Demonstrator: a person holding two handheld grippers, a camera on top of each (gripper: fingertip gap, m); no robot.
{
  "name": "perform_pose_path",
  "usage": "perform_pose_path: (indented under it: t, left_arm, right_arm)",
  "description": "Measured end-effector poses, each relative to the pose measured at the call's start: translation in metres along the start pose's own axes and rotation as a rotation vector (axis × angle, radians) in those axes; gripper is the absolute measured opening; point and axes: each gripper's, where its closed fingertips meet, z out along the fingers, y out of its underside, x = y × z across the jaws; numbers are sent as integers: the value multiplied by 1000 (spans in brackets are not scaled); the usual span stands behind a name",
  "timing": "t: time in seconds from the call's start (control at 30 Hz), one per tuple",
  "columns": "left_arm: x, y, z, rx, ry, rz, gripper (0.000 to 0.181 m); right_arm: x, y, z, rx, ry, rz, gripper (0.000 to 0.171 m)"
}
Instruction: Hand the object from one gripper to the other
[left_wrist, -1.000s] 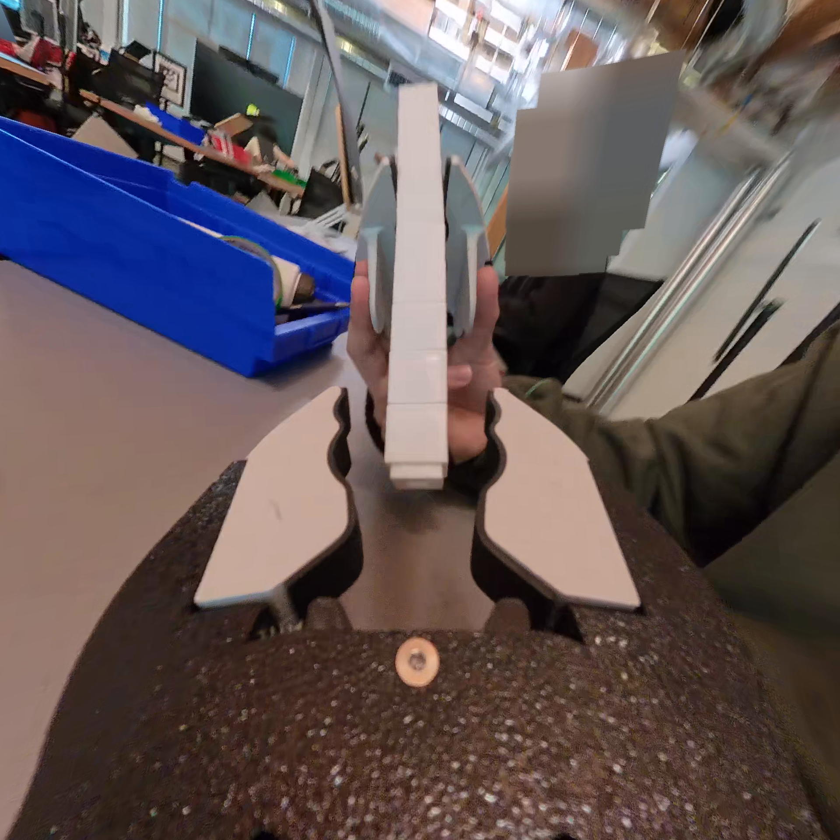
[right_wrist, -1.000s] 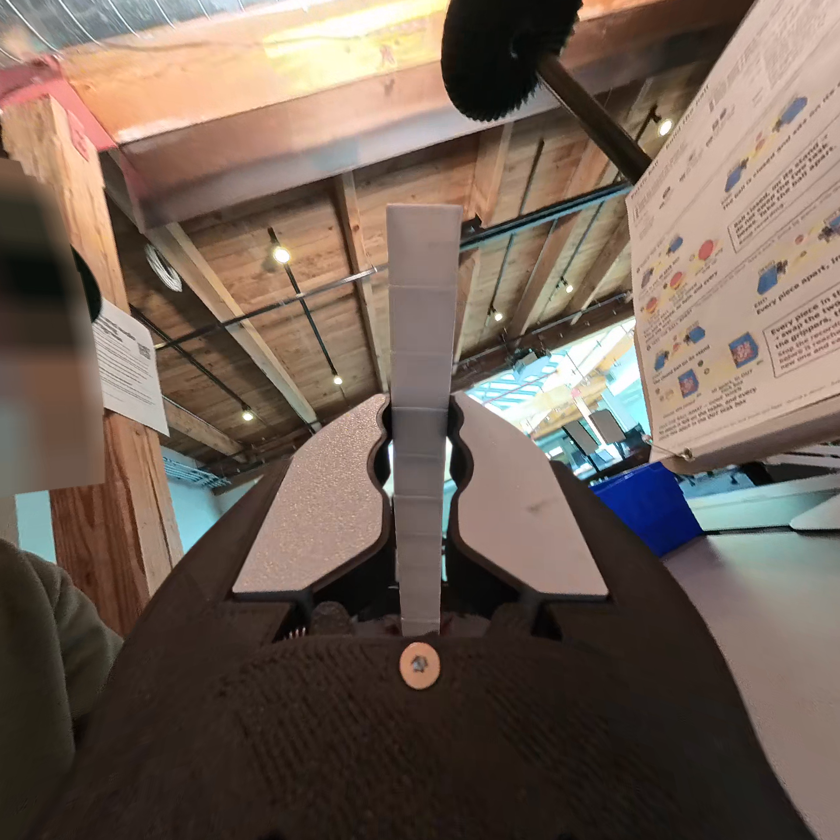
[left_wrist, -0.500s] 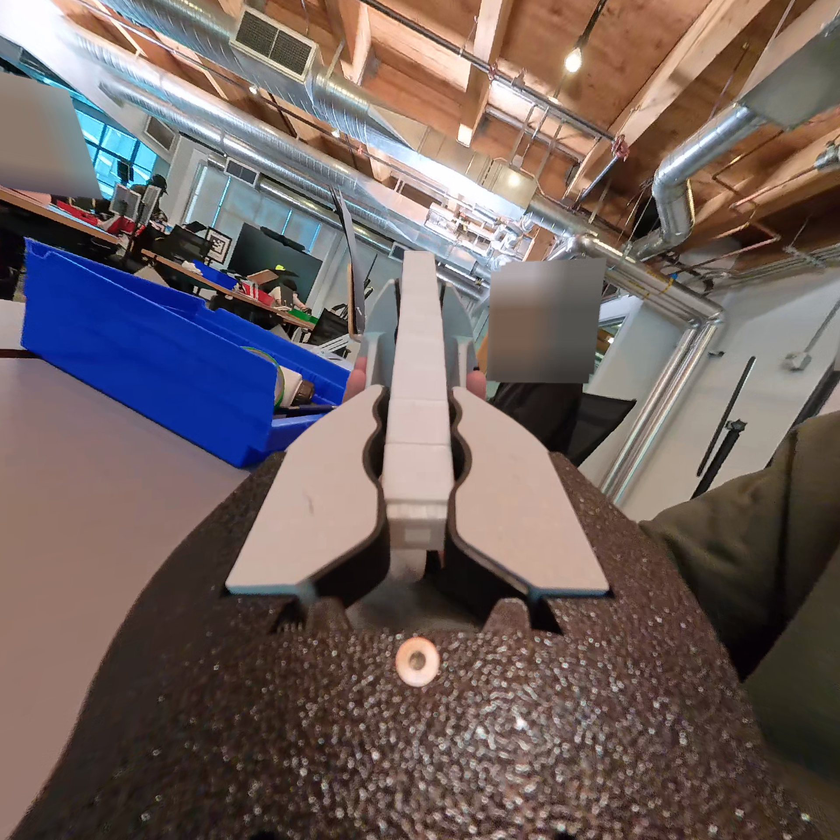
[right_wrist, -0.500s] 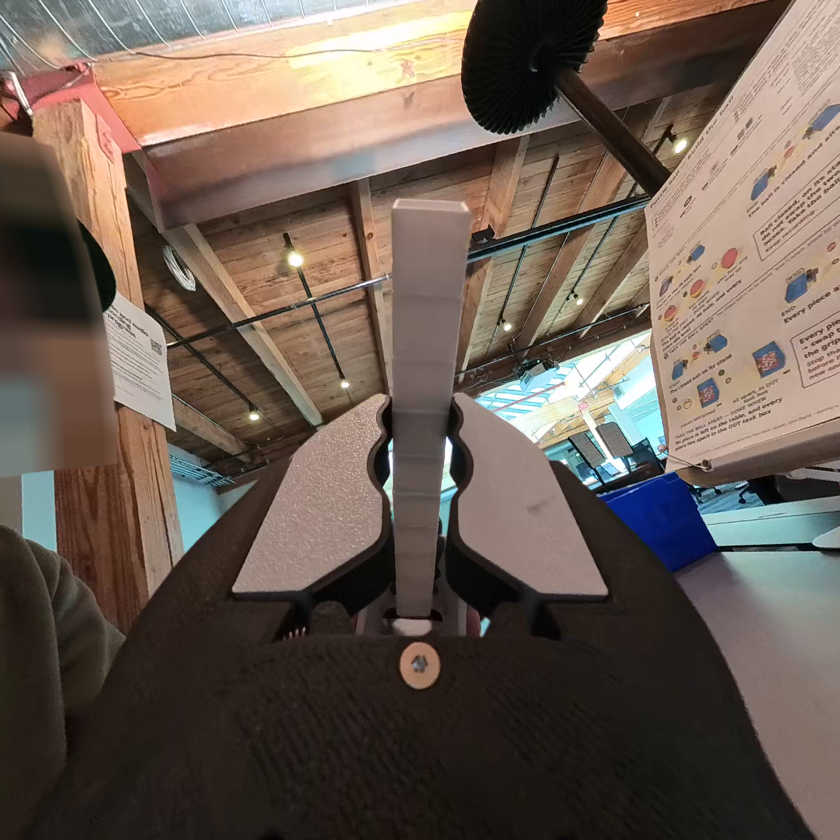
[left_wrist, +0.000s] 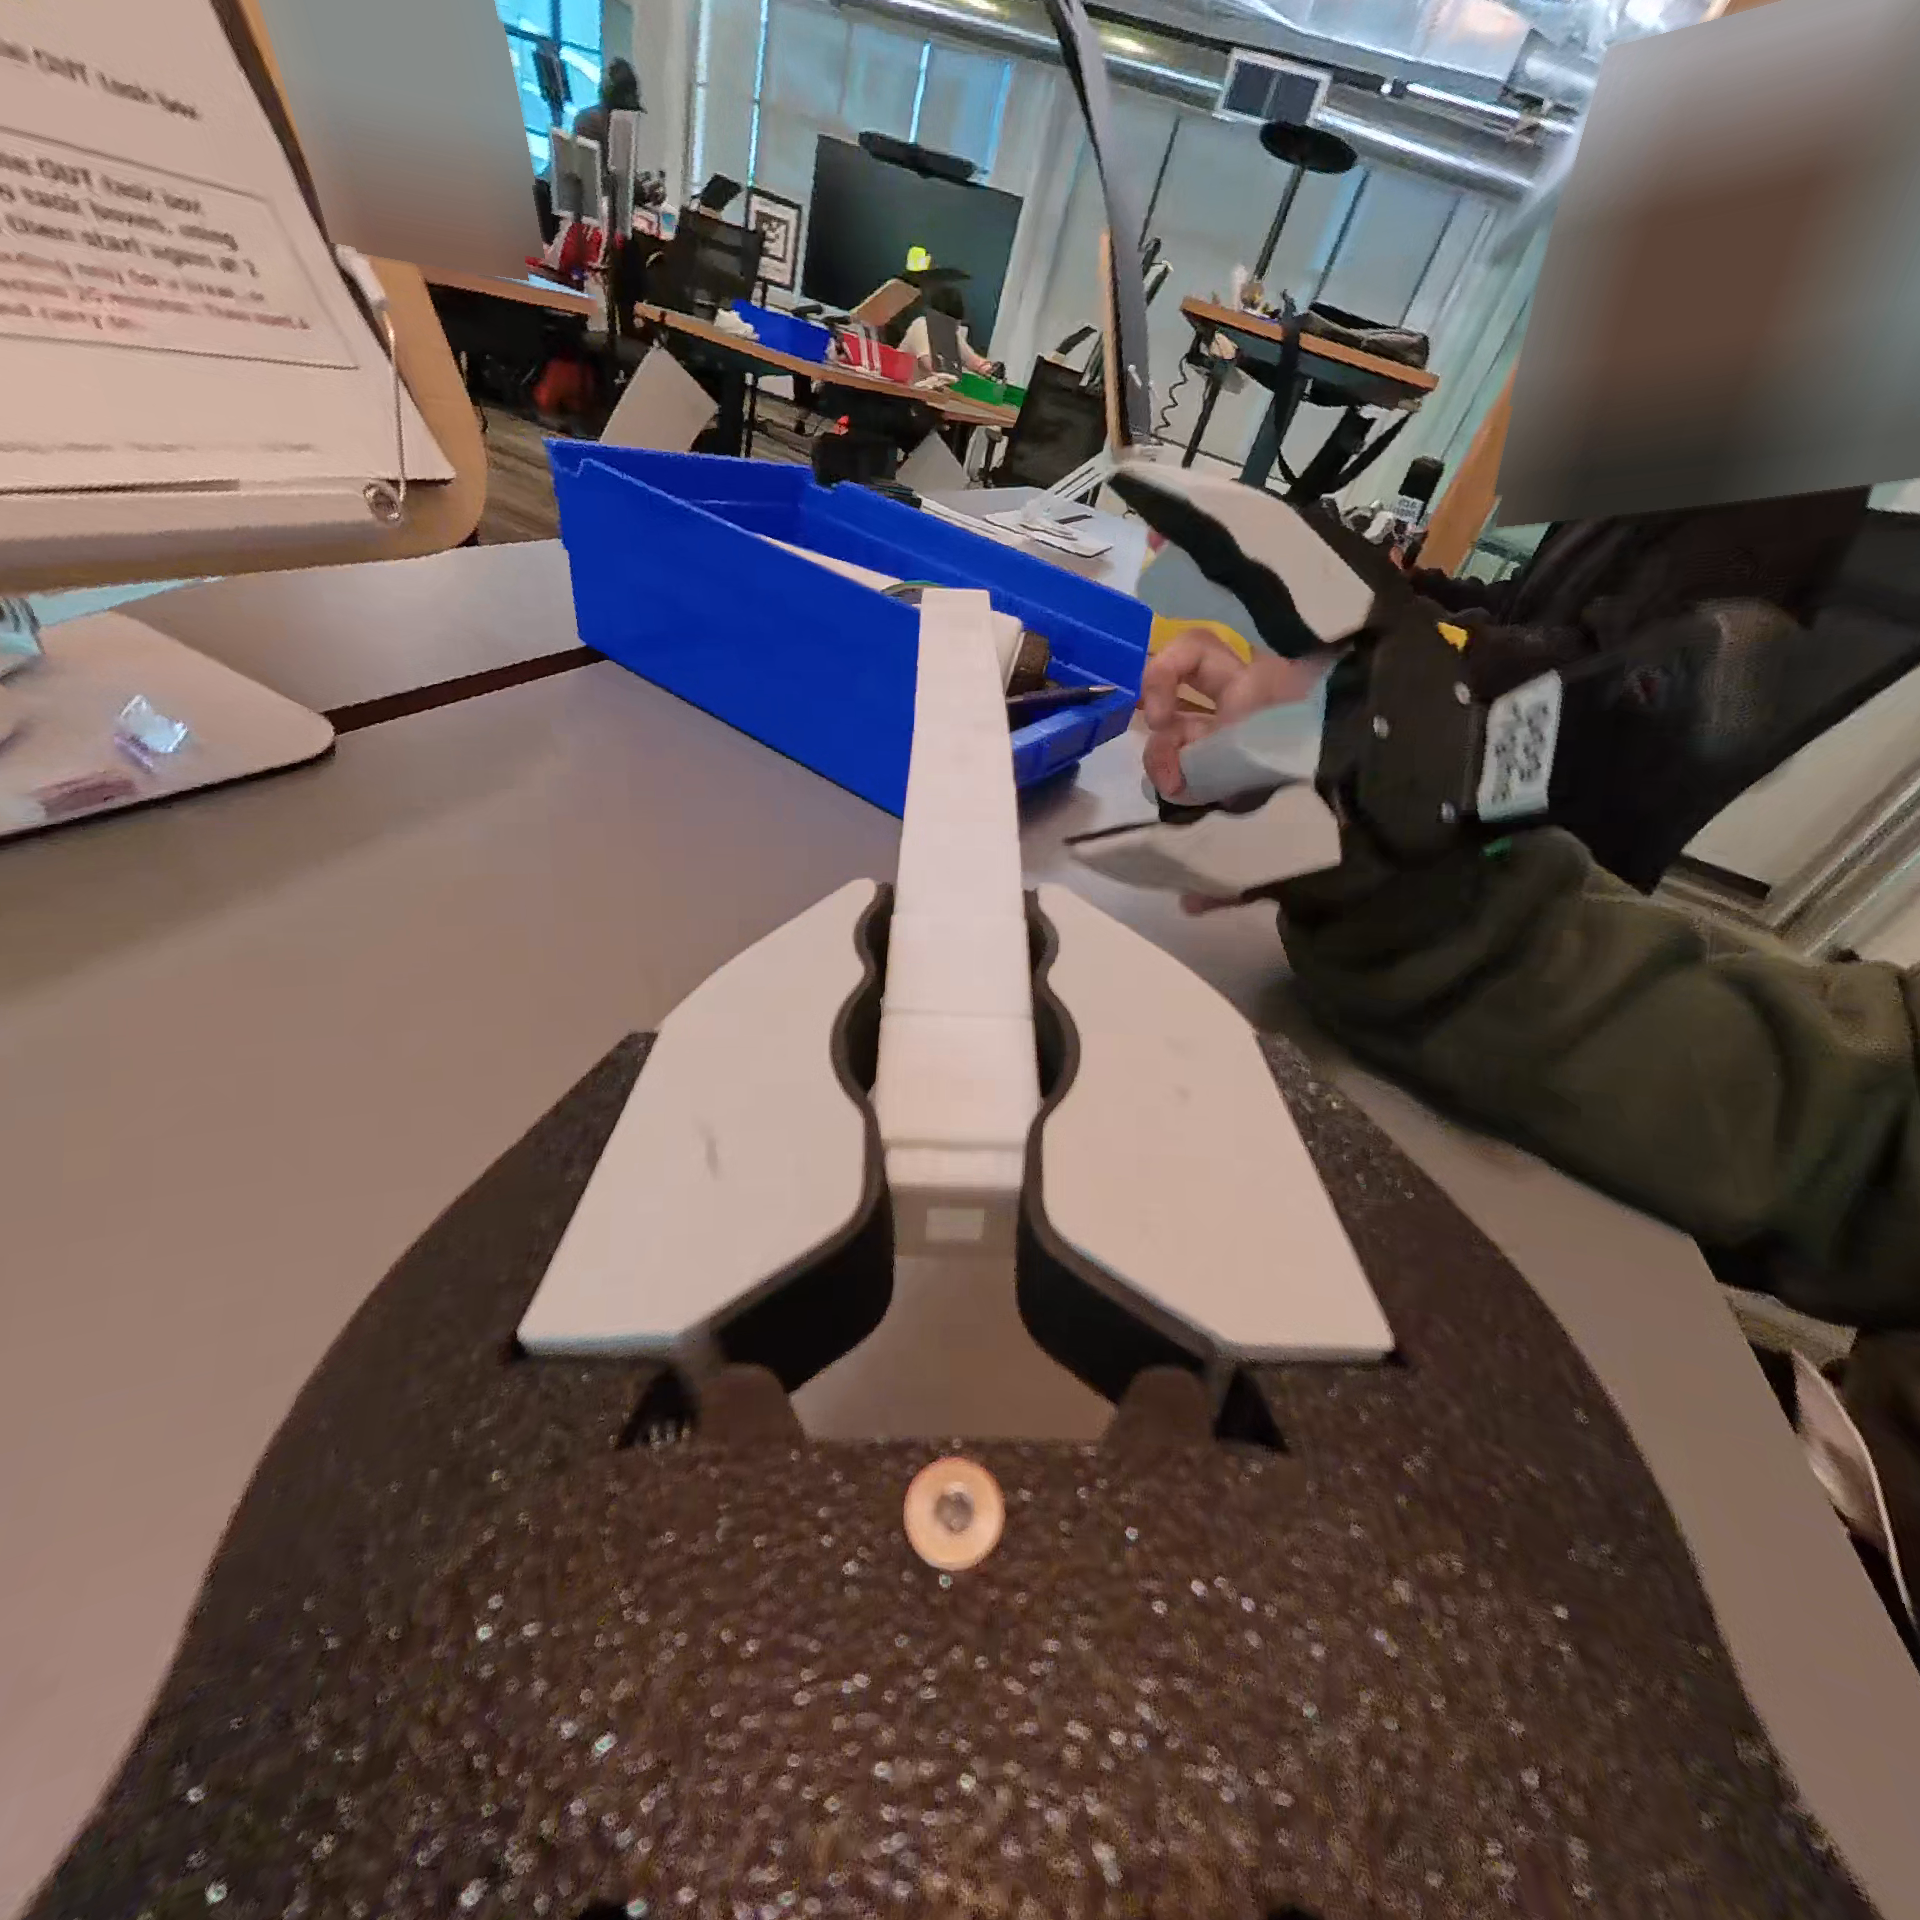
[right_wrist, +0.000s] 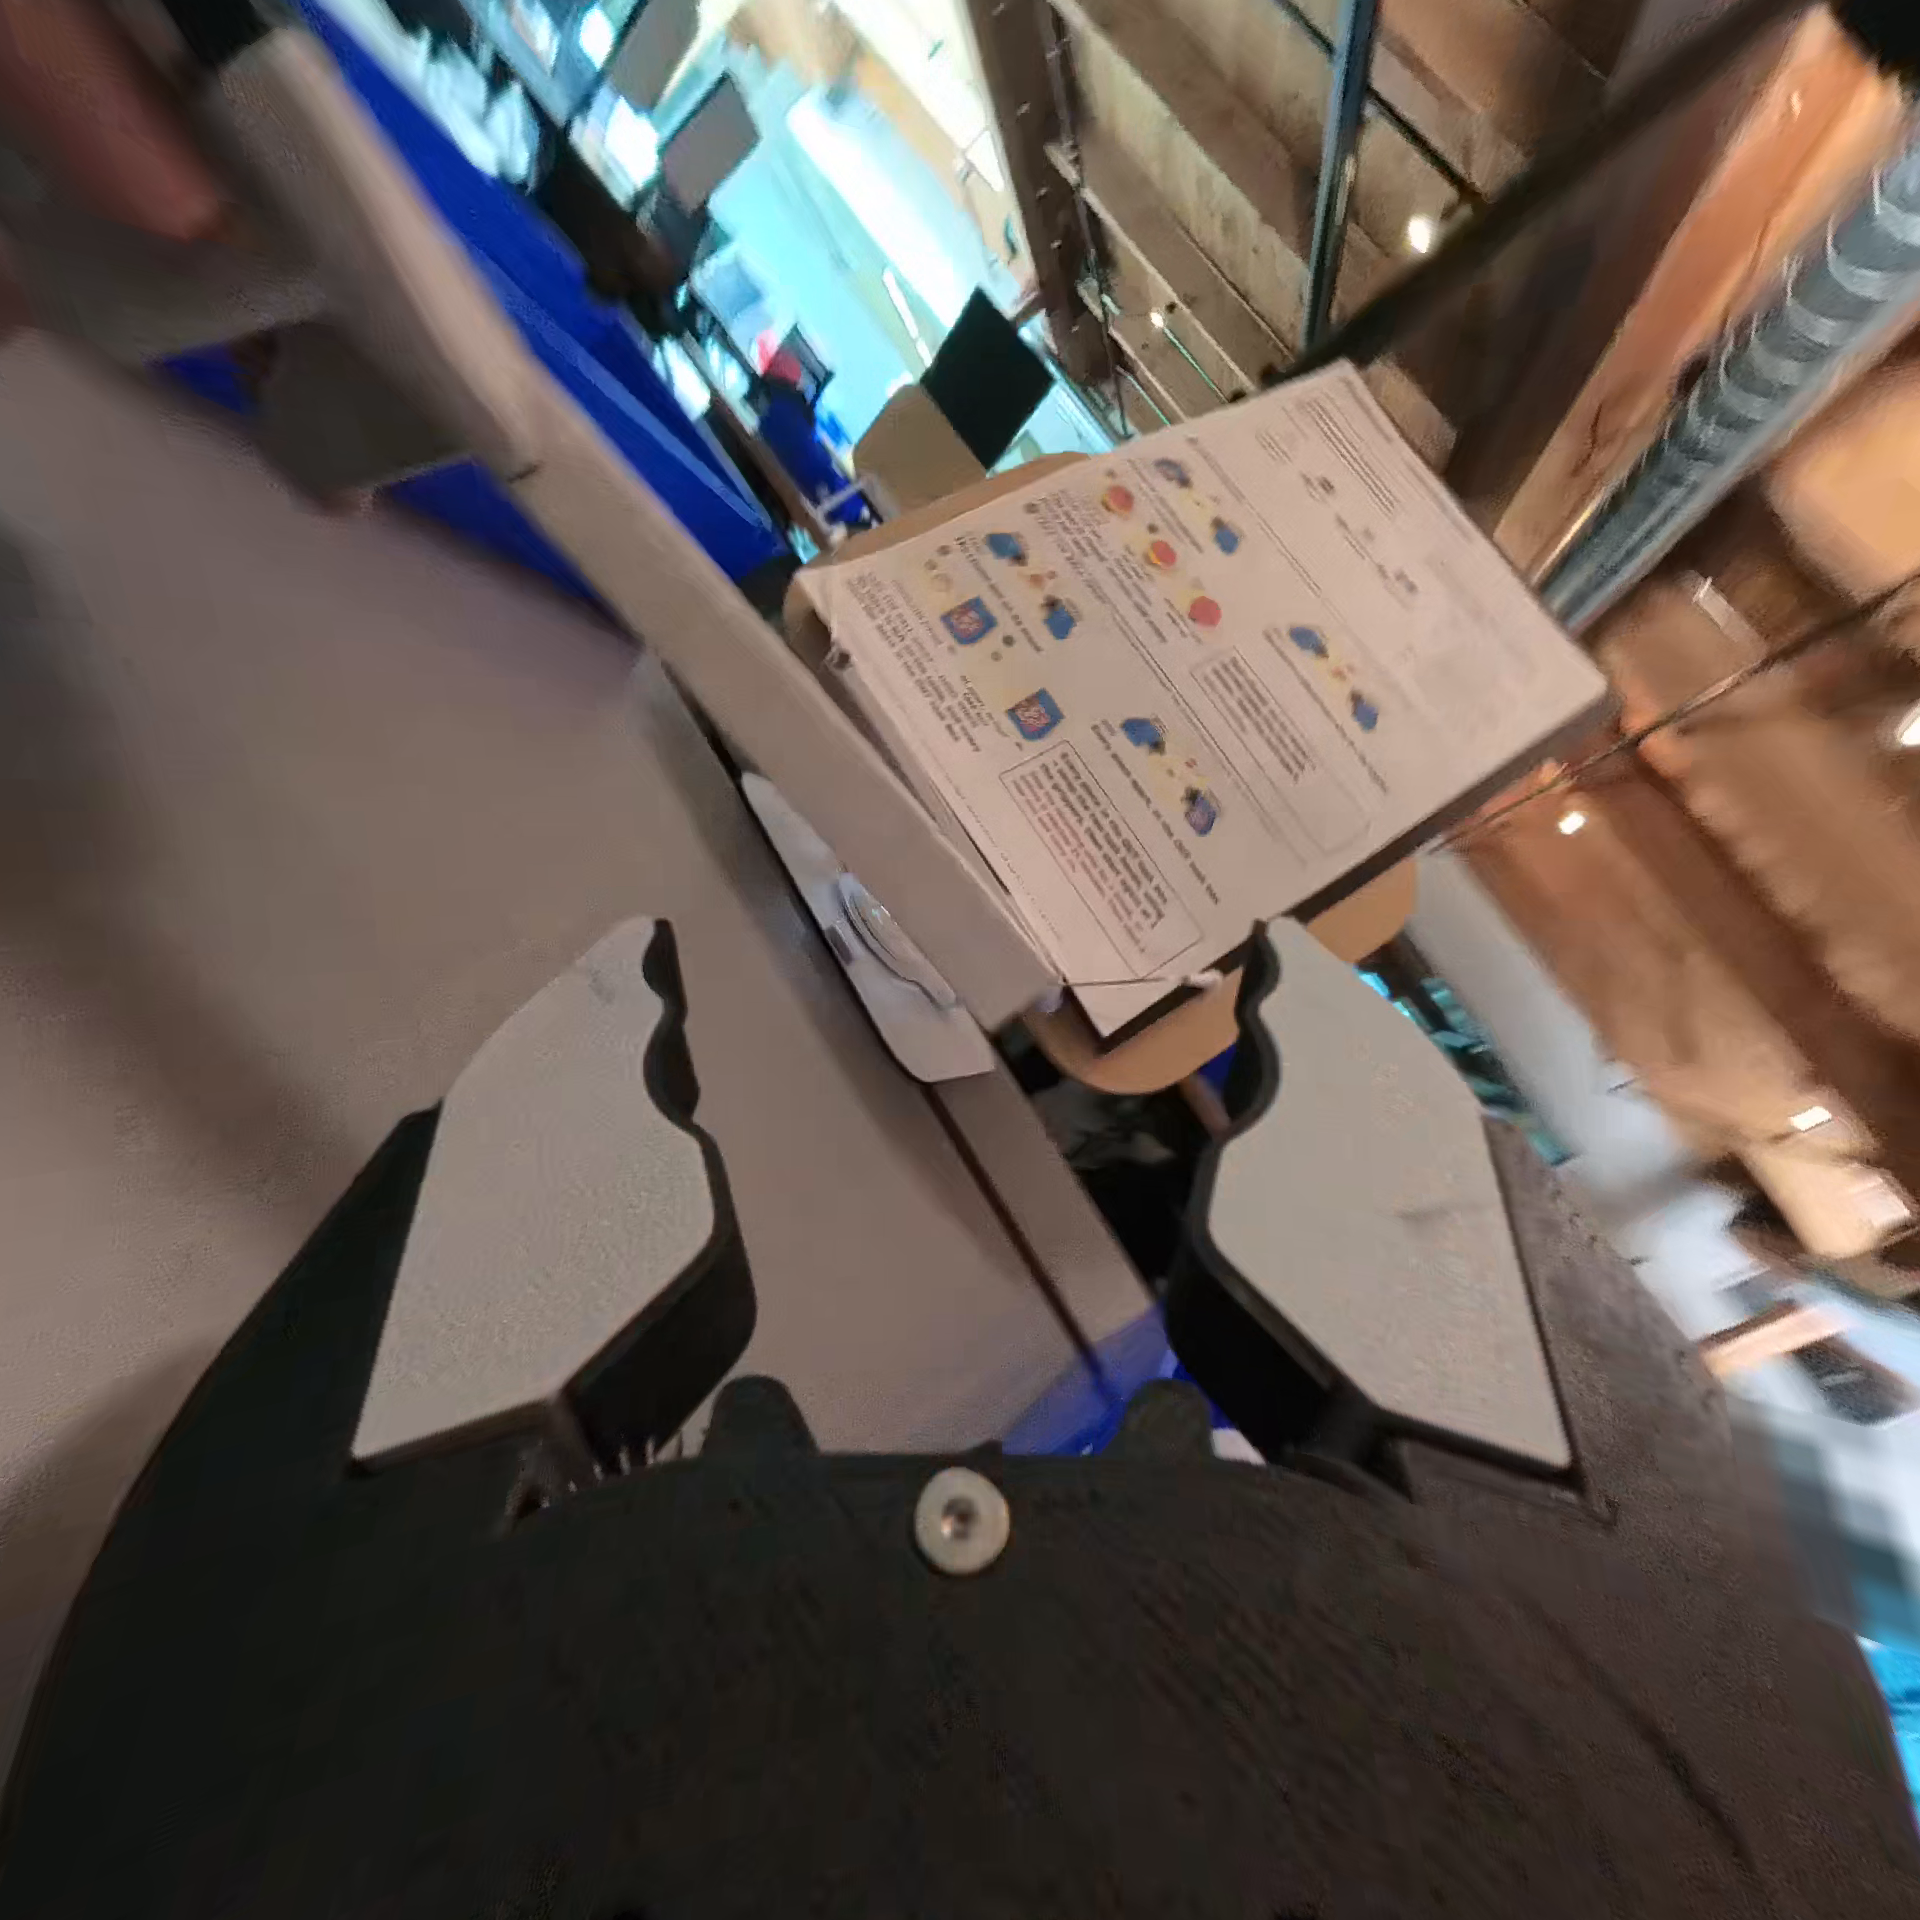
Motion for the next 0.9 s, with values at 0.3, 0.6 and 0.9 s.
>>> perform_pose_path:
  t: [0.3, 0.6, 0.9]
  left_arm:
    - [14, 13, 16, -48, 51, -15, 23]
    - [27, -18, 7, 171, 70, 160, 75]
    - [39, -30, -1, 297, 94, 285, 66]
  right_arm:
    - [-25, 2, 20, -101, 61, -362, 41]
    - [-33, 6, 20, -135, -25, -175, 25]
    - [-47, -20, 13, 5, -293, 460, 25]
